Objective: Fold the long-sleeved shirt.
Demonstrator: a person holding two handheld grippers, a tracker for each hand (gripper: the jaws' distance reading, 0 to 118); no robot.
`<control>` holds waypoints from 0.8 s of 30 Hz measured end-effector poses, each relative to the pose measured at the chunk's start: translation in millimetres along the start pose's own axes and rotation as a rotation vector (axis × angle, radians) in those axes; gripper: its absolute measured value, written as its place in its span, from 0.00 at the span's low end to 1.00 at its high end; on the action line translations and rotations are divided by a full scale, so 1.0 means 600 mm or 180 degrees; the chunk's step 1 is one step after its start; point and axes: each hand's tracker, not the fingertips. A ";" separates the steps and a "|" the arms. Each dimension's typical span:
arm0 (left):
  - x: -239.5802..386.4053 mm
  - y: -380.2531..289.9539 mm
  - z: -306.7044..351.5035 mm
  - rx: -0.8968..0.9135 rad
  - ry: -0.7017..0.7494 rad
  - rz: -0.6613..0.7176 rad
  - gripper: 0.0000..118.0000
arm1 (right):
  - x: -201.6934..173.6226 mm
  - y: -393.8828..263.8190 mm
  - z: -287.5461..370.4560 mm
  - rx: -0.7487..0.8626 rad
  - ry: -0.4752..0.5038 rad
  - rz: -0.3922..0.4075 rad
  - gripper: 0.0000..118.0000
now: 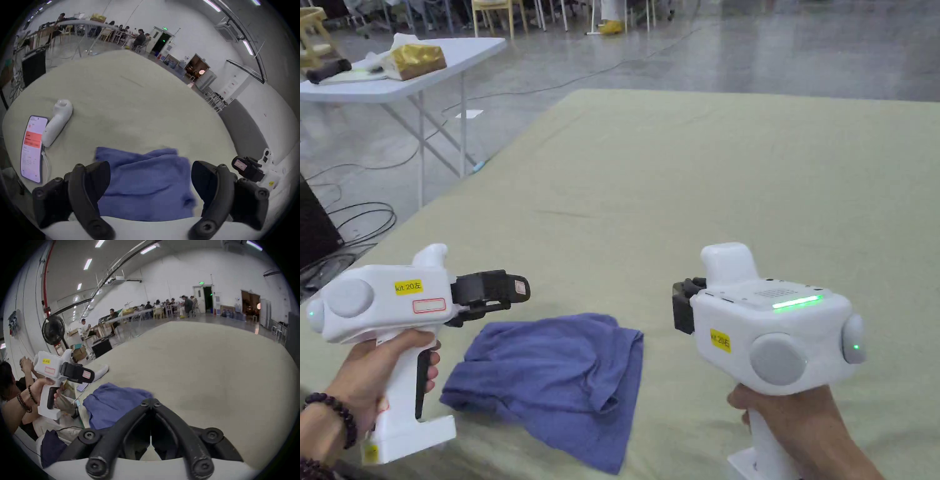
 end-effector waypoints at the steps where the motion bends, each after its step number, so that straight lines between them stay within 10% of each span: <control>1: 0.045 -0.002 0.008 0.0163 -0.0115 -0.0132 0.74 | 0.019 0.013 0.039 0.0098 -0.0103 -0.0001 0.00; 4: 0.191 -0.019 0.022 0.0597 -0.0032 -0.0668 0.01 | 0.077 0.038 0.141 0.0408 -0.0427 0.0003 0.00; 14: 0.576 -0.126 -0.010 0.1275 -0.0516 -0.1231 0.00 | 0.235 0.066 0.417 0.1130 -0.1497 -0.0113 0.00; 24: 0.655 -0.310 -0.063 0.1723 -0.0071 -0.1612 0.00 | 0.278 -0.072 0.518 0.1552 -0.2179 0.0032 0.00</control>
